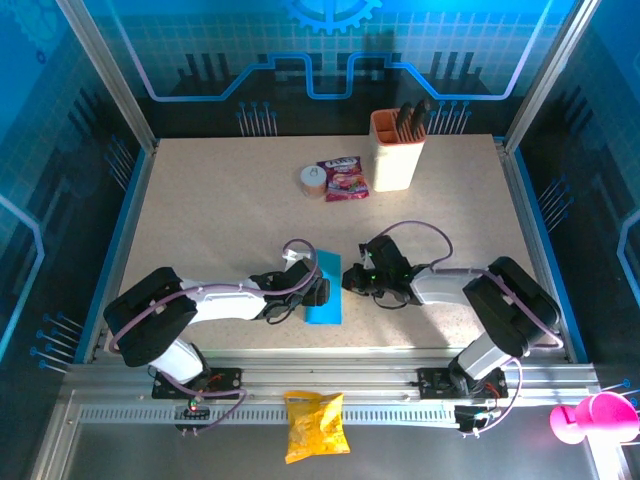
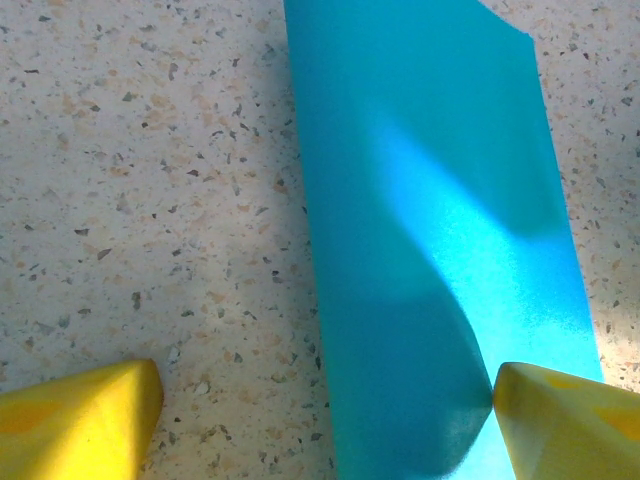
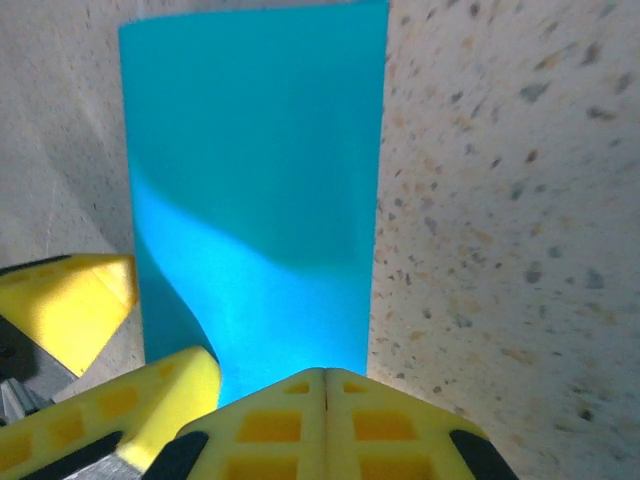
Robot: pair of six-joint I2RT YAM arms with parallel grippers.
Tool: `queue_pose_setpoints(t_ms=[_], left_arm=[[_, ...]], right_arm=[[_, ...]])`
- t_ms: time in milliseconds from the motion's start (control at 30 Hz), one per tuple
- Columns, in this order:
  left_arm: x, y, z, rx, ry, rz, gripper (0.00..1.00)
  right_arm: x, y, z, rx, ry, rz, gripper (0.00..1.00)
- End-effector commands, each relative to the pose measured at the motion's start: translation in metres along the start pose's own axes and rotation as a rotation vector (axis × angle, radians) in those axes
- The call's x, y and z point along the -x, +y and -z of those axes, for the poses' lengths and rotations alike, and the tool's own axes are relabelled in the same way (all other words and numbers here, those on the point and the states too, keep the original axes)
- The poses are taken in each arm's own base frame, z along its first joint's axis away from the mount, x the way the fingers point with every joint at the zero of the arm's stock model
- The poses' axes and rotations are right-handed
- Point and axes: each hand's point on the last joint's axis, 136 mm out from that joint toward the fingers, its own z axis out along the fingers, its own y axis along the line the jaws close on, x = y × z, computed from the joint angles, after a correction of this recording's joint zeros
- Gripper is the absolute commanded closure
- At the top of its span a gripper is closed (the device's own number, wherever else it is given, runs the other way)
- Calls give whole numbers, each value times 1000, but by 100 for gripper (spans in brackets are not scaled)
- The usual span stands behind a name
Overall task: Fold a paper plane with a square sheet of paper (pick it up from the middle)
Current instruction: Hold the square sheet of paper at the center of the table.
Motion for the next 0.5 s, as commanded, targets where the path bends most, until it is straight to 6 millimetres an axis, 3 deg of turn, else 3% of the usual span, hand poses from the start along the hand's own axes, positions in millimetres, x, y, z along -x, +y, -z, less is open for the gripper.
queue_pose_setpoints(t_ms=[0,233,467], left_arm=[[-7,5,-3,2,26,-10,13],[-8,8,-4,6,25,-2,13],[-8,12,-6,12,28,2,12]], right_arm=[[13,-11,17,-46,-82,-33,100],[24,-12,37,-56,-146,-22,100],[16,4,23,-1,-81,20,100]])
